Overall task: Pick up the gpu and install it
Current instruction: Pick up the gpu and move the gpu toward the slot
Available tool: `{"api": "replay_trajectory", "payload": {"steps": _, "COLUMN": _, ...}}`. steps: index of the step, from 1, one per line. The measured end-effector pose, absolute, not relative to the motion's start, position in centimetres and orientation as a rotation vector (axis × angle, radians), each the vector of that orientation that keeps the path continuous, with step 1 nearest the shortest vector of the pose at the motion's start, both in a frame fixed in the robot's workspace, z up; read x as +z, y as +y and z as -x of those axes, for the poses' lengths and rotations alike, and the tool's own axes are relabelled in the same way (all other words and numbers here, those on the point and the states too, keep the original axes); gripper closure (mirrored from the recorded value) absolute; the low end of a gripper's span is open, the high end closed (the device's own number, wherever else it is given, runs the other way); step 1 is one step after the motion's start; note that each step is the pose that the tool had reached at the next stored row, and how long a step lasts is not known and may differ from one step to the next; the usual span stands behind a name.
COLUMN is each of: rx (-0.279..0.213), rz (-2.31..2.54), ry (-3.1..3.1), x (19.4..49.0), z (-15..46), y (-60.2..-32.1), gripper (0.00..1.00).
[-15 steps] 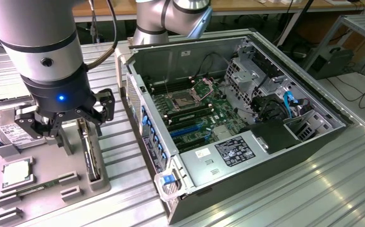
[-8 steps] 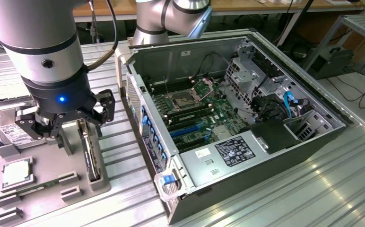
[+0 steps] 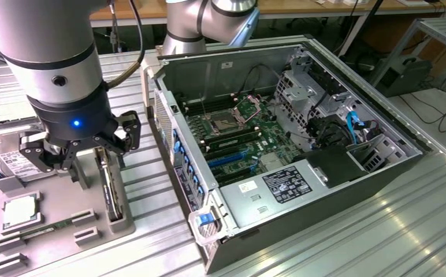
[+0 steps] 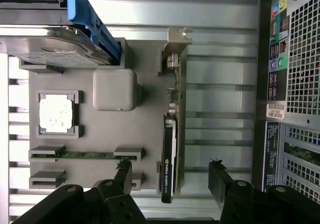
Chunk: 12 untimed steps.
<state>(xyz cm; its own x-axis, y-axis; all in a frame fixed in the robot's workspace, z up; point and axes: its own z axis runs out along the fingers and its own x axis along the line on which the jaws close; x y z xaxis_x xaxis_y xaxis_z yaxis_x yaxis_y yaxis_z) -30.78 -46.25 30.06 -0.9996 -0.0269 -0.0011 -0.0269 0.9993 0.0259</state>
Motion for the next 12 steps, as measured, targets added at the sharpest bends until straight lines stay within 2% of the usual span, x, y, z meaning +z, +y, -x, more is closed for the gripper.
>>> {"api": "replay_trajectory", "payload": {"steps": 12, "rx": 0.041, "rz": 0.049, "ry": 3.14, "x": 29.72, "z": 30.78, "y": -46.43, "gripper": 0.28}}
